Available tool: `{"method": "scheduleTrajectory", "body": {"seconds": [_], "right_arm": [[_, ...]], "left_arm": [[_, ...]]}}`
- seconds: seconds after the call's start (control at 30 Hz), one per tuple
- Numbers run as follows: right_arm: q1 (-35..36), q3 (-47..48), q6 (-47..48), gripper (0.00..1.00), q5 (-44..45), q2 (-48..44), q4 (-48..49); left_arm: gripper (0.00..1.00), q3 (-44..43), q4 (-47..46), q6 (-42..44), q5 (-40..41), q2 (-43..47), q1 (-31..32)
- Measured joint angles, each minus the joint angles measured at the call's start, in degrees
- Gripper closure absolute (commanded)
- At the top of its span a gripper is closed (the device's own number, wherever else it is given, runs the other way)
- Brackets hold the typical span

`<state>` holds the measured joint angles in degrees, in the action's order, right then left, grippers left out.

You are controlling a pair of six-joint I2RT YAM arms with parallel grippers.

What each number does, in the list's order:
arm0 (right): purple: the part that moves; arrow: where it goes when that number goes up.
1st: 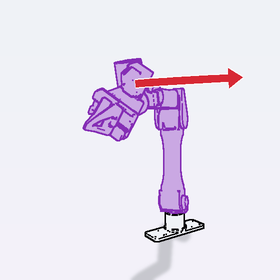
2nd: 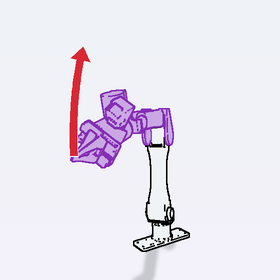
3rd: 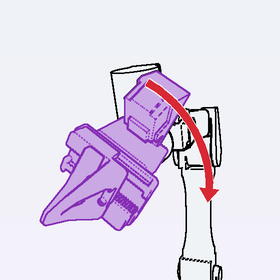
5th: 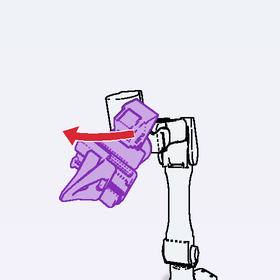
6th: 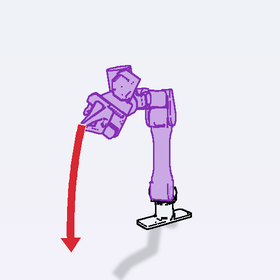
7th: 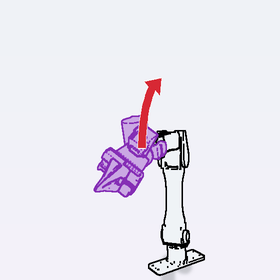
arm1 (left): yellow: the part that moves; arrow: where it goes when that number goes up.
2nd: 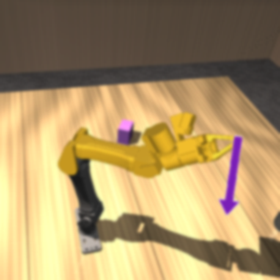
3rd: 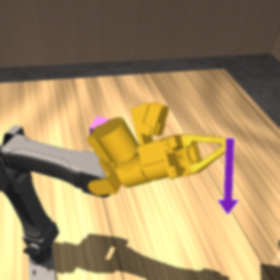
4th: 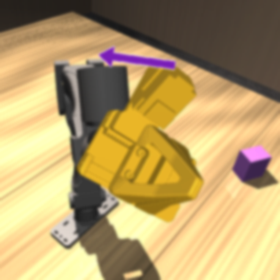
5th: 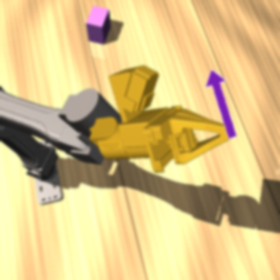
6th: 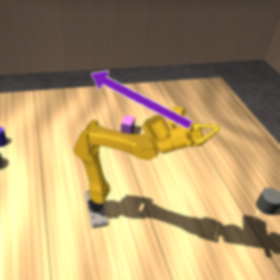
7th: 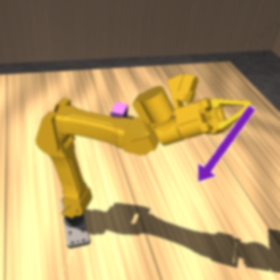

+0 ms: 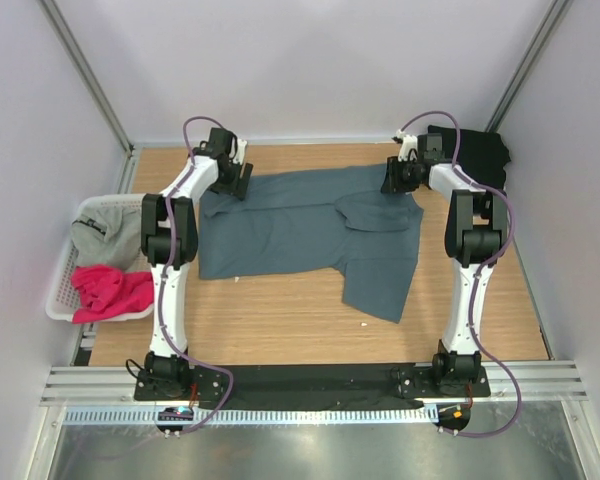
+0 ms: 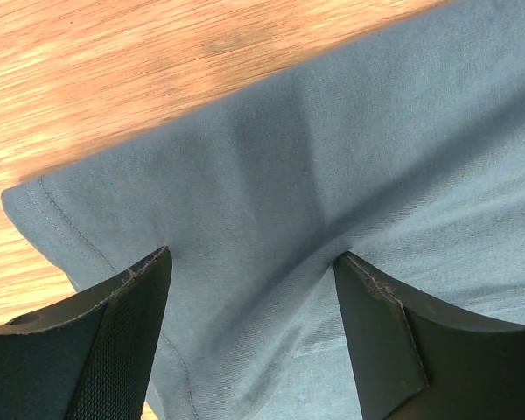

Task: Fold and stack the t-shirts
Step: Fold the tshirt

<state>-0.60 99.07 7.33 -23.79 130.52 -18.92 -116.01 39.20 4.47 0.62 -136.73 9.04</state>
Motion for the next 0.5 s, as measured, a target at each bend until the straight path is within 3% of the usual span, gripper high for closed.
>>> {"method": "scheduleTrajectory", "body": {"seconds": [0.13,0.23,0.3,0.37,0.5], "right_arm": [[0.0,-0.8,-0.2,0.61,0.1,-0.5,0.8],[-0.2,-5.3,0.0,0.6,0.3,-3.3,2.7],[-0.5,-11.2,0.7,0.59,1.1,-7.7,3.9],[-0.8,-17.0,1.7,0.58,1.6,-13.4,4.8],[-1.2,-25.7,4.4,0.57,1.0,-28.2,8.4]], "left_arm": [[0.23,0.2,-0.2,-0.1,0.3,0.1,0.0],[0.18,5.1,-3.0,-0.4,0.5,3.1,0.1],[0.15,12.3,-4.1,-0.8,0.8,8.7,0.0],[0.06,18.7,-4.9,-1.0,0.8,16.2,0.1],[0.01,22.0,-6.8,-1.0,-0.1,31.8,0.5]]}}
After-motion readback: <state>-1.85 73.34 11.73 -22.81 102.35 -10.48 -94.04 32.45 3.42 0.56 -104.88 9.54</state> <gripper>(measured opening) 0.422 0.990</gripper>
